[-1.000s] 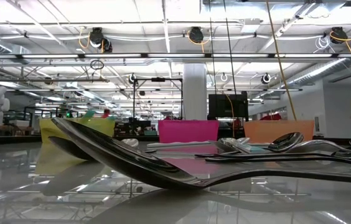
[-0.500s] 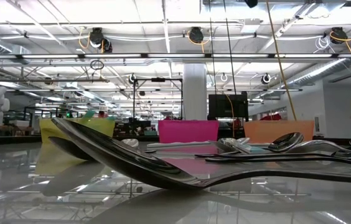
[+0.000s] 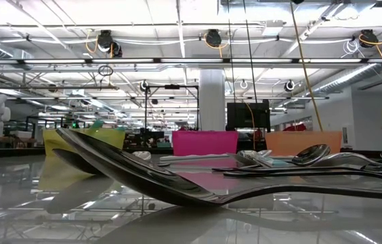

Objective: Sort silverware by color (type)
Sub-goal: Put the white patterned spoon into the pink bin

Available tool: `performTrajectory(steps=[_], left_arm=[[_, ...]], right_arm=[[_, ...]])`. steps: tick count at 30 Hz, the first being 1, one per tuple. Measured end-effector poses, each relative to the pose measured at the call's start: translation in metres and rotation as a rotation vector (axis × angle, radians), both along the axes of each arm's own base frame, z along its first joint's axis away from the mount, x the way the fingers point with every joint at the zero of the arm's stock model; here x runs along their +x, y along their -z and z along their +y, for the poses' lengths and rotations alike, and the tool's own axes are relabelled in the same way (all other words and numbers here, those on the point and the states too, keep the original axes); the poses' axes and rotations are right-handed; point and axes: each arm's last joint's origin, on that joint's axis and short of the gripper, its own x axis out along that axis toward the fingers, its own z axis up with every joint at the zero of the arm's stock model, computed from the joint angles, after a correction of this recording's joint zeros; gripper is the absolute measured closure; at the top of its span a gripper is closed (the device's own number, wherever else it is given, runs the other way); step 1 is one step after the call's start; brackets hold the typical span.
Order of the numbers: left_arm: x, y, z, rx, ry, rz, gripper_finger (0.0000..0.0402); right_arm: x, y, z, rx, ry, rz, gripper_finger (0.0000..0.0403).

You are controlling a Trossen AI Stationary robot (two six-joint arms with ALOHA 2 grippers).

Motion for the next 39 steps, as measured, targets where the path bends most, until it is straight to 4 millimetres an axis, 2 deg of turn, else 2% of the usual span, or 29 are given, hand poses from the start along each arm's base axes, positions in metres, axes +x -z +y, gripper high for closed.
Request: performTrajectory(steps=[4, 9, 13, 15, 19, 21, 28, 33, 39], left_arm=[[0.001, 0.000, 0.009, -0.039, 0.105, 0.007, 0.0273], [0.004, 0.000, 0.014, -0.141, 0.396, 0.000, 0.0273], [0.013, -0.006, 0.002, -0.118, 0.622, -0.084, 0.0273], [0.017, -0.010, -0.006, -0.086, 0.678, -0.142, 0.0273], [0.021, -0.015, -0.015, -0.094, 0.685, -0.215, 0.0272], [0.029, -0.011, -0.019, -0.113, 0.665, -0.235, 0.0265], [0.053, 0.005, -0.045, -0.104, 0.644, -0.261, 0.0208], [0.070, 0.017, -0.049, -0.087, 0.582, -0.293, 0.0187], [0.077, 0.022, -0.048, -0.094, 0.558, -0.302, 0.0186]], right_arm=[[-0.004, -0.001, 0.003, 0.034, -0.178, -0.008, 0.0363], [-0.006, -0.002, 0.007, 0.070, -0.424, -0.031, 0.0363], [-0.005, -0.001, 0.010, 0.081, -0.573, -0.044, 0.0363], [-0.005, -0.001, 0.011, 0.084, -0.617, -0.051, 0.0363], [-0.005, -0.002, 0.012, 0.083, -0.658, -0.061, 0.0363], [-0.005, -0.002, 0.012, 0.080, -0.660, -0.062, 0.0363], [-0.004, -0.002, 0.012, 0.065, -0.664, -0.071, 0.0363], [-0.002, -0.002, 0.012, 0.049, -0.672, -0.078, 0.0363], [-0.001, -0.001, 0.012, 0.042, -0.671, -0.076, 0.0363]])
